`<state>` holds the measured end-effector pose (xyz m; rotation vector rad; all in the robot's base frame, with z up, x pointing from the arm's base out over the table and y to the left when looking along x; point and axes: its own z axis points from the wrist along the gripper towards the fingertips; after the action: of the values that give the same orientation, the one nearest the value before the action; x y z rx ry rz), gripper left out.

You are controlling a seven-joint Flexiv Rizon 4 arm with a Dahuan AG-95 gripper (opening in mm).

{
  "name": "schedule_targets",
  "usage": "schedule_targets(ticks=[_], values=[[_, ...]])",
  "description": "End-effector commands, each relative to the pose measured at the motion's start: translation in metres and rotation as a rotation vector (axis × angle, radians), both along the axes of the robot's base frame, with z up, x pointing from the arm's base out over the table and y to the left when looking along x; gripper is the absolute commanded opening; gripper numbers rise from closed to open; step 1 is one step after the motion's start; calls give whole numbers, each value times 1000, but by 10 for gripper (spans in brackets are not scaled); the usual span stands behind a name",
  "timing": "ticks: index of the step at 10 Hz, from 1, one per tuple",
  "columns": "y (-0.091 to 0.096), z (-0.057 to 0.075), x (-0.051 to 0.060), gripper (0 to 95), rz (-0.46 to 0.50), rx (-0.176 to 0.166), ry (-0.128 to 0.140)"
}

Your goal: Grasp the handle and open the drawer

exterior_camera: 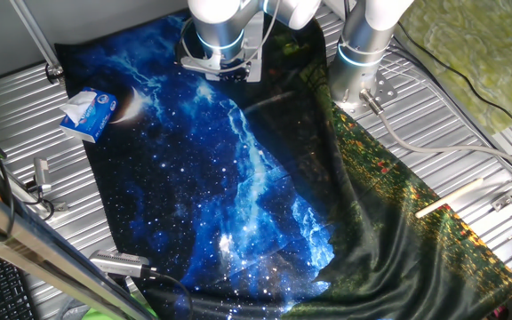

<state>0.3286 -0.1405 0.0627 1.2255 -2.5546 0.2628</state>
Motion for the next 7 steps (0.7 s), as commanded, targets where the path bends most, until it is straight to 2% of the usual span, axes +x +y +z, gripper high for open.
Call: schedule_targets(ticks=[1,7], values=[[0,0,0,0,2,3,-1],[2,-1,-1,0,15,7,-3]])
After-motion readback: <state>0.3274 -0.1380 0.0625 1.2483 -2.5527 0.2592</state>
